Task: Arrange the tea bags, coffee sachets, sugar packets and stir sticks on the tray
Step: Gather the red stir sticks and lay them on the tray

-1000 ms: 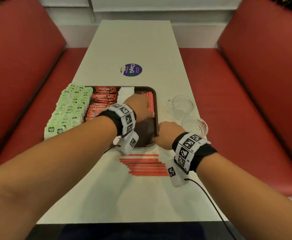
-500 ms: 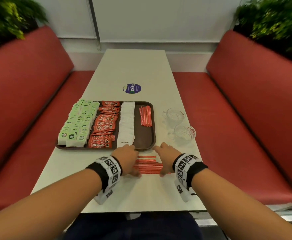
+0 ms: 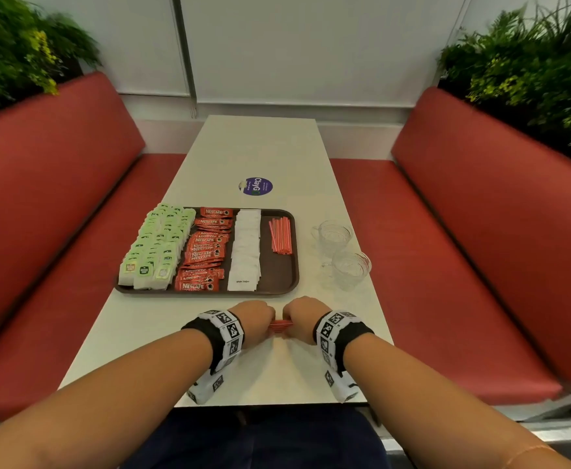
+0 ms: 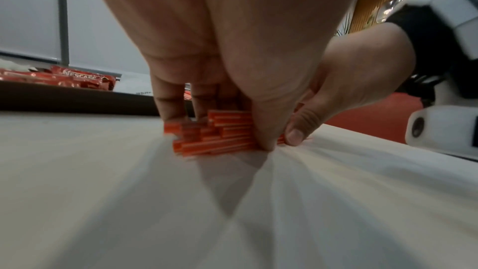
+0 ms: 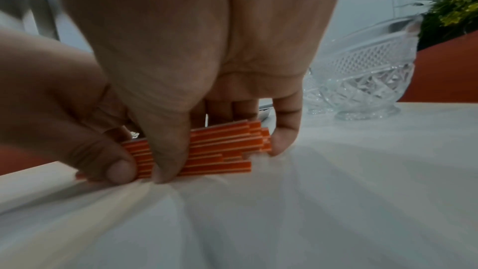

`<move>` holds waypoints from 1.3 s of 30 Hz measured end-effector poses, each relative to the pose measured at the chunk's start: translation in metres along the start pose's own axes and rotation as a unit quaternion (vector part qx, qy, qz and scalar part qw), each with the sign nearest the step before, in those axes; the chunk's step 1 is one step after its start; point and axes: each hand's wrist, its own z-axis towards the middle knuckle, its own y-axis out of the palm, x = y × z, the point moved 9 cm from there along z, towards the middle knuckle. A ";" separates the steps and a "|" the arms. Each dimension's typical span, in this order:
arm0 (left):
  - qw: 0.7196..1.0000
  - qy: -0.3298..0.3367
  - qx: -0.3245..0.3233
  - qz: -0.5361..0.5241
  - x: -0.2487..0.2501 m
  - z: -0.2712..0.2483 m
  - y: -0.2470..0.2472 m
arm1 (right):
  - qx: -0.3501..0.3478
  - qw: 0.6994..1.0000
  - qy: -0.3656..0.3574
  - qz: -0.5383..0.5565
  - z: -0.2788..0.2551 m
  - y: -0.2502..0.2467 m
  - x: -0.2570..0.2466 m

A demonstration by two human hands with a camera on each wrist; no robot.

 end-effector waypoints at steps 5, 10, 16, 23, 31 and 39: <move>1.000 0.001 0.005 -0.017 0.001 0.001 0.003 | 0.007 1.000 -0.004 -0.025 0.005 0.010 -0.004; 1.000 0.007 0.022 -0.012 -0.002 0.001 0.005 | 0.025 0.998 -0.011 -0.060 0.006 0.020 -0.006; 0.997 -0.004 0.000 0.072 0.007 0.000 0.005 | 0.038 0.998 -0.020 -0.041 0.003 0.022 -0.006; 0.999 0.024 0.019 0.039 0.004 -0.001 0.006 | 0.051 0.994 -0.015 -0.092 -0.006 0.022 -0.015; 0.999 0.020 0.026 0.043 0.003 -0.007 0.002 | 0.062 0.996 -0.029 -0.060 -0.017 0.007 -0.020; 0.995 0.057 0.070 -0.043 -0.007 -0.023 -0.038 | 0.086 0.993 -0.073 0.032 -0.025 -0.032 -0.029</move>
